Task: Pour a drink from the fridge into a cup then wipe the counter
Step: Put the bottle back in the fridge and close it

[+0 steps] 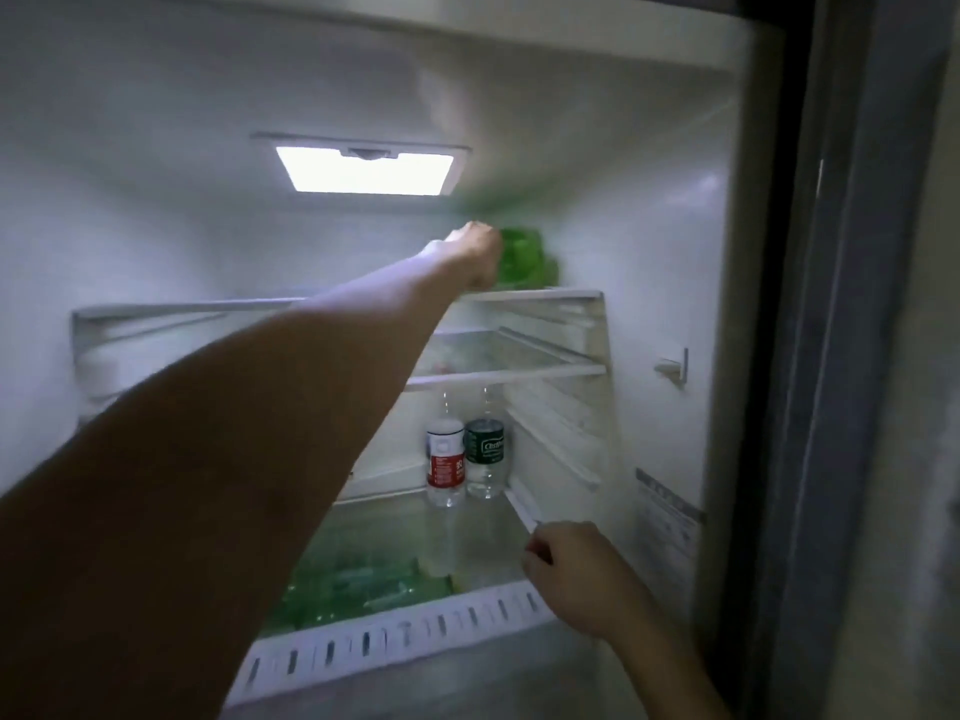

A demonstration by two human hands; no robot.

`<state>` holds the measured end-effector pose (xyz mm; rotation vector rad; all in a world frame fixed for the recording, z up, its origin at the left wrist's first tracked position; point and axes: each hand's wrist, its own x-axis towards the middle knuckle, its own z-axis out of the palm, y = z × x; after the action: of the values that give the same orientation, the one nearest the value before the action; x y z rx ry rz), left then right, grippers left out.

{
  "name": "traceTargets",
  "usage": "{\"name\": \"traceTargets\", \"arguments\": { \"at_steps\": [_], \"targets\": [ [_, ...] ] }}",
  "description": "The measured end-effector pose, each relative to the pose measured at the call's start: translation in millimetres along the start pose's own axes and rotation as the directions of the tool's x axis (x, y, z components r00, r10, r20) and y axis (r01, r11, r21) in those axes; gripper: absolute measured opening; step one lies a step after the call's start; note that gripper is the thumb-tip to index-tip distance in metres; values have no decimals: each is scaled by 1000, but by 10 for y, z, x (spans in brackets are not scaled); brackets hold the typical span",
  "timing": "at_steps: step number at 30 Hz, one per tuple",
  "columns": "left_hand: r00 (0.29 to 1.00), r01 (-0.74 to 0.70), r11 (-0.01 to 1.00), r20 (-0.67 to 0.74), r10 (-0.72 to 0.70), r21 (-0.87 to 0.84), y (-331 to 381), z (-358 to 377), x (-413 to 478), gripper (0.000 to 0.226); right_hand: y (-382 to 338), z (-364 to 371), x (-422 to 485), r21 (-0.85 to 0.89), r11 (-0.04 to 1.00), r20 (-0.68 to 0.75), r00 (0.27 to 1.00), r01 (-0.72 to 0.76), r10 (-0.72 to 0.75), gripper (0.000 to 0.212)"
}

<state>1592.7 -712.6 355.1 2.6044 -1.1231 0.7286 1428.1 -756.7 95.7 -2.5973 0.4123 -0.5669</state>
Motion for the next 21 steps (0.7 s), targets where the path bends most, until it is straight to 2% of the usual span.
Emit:
{"name": "traceTargets", "arguments": {
  "at_steps": [3, 5, 8, 9, 11, 13, 14, 16, 19, 21],
  "targets": [
    [1000, -8, 1000, -23, 8, 2, 6, -125, -140, 13, -29, 15, -52, 5, 999, 11, 999, 37, -37, 33],
    [997, -19, 1000, -76, 18, -5, -7, -192, -235, 11, -64, 24, -109, -4, 999, 26, 998, 52, -52, 31],
    [996, -59, 995, -66, 53, -85, -20, -258, -381, 39, -114, 25, -219, -8, 999, 39, 998, 50, -50, 28],
    [995, -76, 991, -67, 69, -111, -15, -275, -452, 41, -123, 30, -248, -8, 999, 46, 998, 47, -46, 28],
    [984, -101, 975, -164, 69, -198, 5, -310, -618, 36, -141, 35, -308, -18, 999, 71, 997, 39, -38, 29],
    [938, -167, 946, -342, 65, -278, 43, -313, -838, 29, -153, 40, -373, -27, 999, 86, 996, 35, -32, 30],
    [903, -226, 930, -421, 89, -288, 69, -297, -996, 27, -157, 42, -407, -33, 999, 90, 996, 31, -28, 30],
    [857, -322, 907, -491, 158, -270, 106, -229, -1364, 24, -166, 43, -485, -45, 998, 100, 994, 37, -33, 28],
    [872, -368, 882, -440, 216, -296, 117, -35, -1925, 21, -149, 43, -616, -59, 997, 118, 992, 52, -45, 26],
    [904, -344, 893, -361, 231, -291, 101, 121, -2264, 19, -124, 54, -716, -55, 998, 118, 992, 44, -37, 26]
  ]
}}
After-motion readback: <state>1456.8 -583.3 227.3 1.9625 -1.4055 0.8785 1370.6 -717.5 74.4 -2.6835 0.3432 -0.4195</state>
